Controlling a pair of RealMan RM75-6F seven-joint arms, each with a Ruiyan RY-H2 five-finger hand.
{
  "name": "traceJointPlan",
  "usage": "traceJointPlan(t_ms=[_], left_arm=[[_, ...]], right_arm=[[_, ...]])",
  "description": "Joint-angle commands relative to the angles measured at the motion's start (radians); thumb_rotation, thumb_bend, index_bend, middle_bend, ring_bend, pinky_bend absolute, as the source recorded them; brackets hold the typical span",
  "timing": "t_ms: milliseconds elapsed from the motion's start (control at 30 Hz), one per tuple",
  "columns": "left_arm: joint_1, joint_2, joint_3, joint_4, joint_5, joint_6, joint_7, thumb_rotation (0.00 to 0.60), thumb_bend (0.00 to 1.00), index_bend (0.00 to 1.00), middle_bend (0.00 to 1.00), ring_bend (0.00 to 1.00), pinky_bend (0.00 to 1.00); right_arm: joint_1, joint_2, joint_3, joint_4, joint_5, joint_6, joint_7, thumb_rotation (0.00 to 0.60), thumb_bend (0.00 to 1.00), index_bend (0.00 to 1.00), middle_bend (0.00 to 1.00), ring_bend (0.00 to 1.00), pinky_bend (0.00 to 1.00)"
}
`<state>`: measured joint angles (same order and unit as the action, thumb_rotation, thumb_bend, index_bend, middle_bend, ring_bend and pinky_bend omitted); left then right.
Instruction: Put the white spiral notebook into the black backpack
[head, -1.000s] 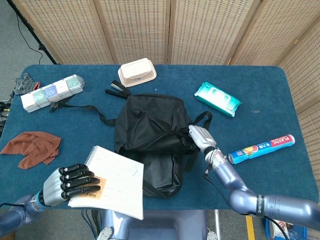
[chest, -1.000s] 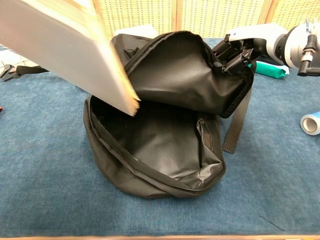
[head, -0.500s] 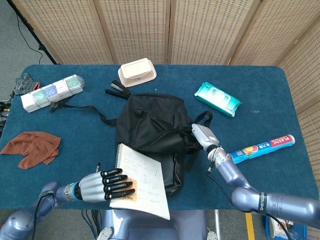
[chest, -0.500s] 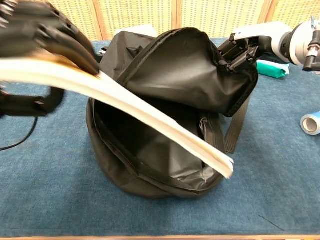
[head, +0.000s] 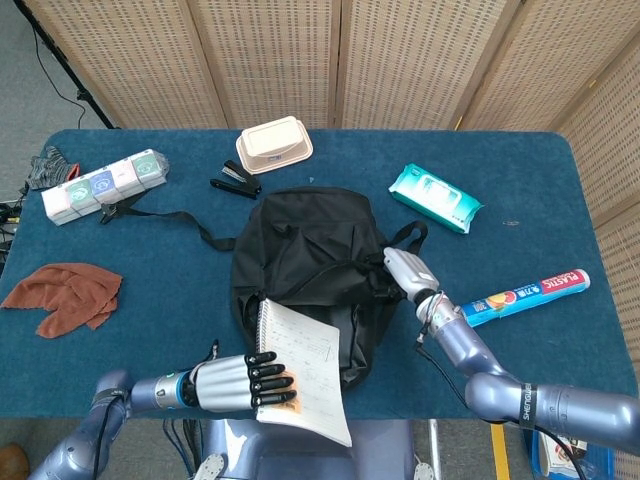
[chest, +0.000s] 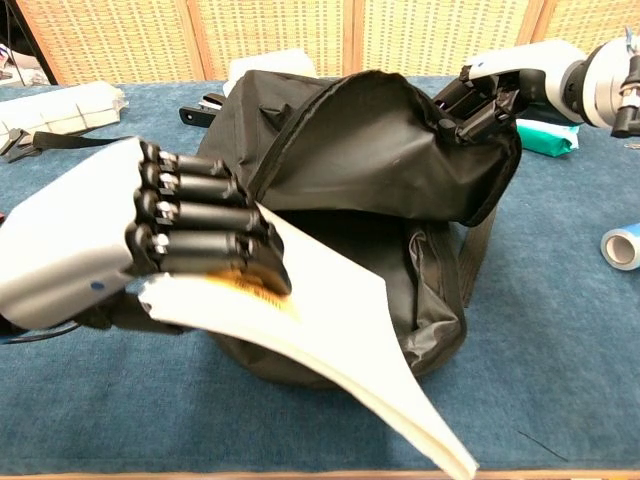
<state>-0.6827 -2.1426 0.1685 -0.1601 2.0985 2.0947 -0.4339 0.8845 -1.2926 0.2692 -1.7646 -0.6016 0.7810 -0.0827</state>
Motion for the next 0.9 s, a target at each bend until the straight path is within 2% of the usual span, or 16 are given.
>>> traceJointPlan(t_ms=[33, 300, 700, 900], left_arm=[[0.004, -0.005, 0.031, 0.018, 0.001, -0.033, 0.016, 0.600, 0.64, 0.77, 0.64, 0.52, 0.59], [-0.016, -0.022, 0.051, 0.019, -0.042, -0.127, 0.021, 0.600, 0.64, 0.77, 0.64, 0.52, 0.59], [-0.024, -0.026, 0.111, 0.014, -0.044, -0.093, 0.054, 0.600, 0.64, 0.77, 0.64, 0.52, 0.59], [-0.030, -0.030, 0.121, 0.016, -0.055, -0.107, 0.067, 0.600, 0.64, 0.77, 0.64, 0.52, 0.59]], right_arm=[[0.006, 0.009, -0.001, -0.016, 0.014, 0.000, -0.001, 0.600, 0.71, 0.56, 0.47, 0.40, 0.62], [0.035, 0.047, -0.015, -0.085, 0.075, 0.024, -0.043, 0.600, 0.73, 0.56, 0.47, 0.40, 0.62], [0.039, 0.065, 0.006, -0.126, 0.068, 0.056, -0.020, 0.600, 0.73, 0.56, 0.47, 0.40, 0.62], [0.042, 0.067, 0.006, -0.135, 0.081, 0.060, -0.017, 0.600, 0.73, 0.56, 0.47, 0.40, 0.62]])
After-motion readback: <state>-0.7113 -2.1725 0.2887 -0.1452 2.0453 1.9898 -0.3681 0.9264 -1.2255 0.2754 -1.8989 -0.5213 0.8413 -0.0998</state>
